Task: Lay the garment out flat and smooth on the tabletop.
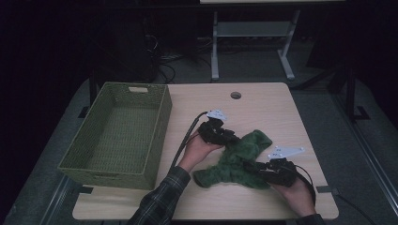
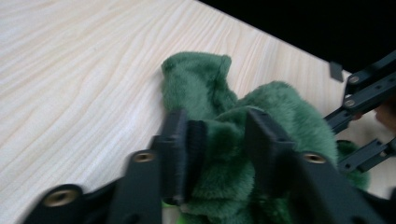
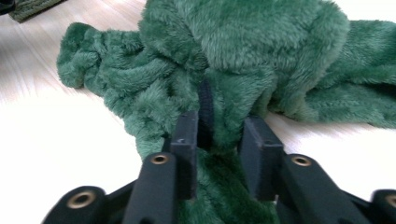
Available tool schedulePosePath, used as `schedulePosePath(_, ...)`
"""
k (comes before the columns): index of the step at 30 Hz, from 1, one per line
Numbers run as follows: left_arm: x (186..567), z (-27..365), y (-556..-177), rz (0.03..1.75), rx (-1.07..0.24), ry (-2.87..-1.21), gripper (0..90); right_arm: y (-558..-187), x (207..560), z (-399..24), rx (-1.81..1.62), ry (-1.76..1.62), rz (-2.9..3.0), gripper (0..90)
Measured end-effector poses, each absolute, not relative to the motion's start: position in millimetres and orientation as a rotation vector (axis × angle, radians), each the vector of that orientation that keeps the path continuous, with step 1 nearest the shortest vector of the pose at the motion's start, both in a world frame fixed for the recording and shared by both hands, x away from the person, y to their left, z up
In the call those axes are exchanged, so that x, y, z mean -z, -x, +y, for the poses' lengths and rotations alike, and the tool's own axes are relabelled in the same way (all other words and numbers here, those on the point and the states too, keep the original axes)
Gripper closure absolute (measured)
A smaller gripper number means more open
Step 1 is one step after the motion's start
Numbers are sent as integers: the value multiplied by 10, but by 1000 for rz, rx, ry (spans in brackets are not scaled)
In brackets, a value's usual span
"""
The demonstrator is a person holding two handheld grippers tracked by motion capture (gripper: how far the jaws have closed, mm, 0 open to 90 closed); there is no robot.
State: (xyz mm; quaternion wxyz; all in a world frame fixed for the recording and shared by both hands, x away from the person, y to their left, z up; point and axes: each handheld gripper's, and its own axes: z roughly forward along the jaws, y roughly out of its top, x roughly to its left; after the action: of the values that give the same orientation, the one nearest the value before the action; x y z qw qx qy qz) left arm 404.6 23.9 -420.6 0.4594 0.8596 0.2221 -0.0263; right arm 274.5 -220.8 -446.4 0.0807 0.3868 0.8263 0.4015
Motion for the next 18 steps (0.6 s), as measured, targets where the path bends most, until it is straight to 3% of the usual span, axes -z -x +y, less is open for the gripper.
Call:
schedulePosePath(4, 4210, 270, -4047, 536, 84, -2136, 864, -2749, 4461, -2232, -1193, -1137, 2462, 754)
schedulePosePath(18, 4057, 531, -3975, 572, 8, -2090, 891, -2746, 4411, -2288, -1189, -1137, 2413, 788)
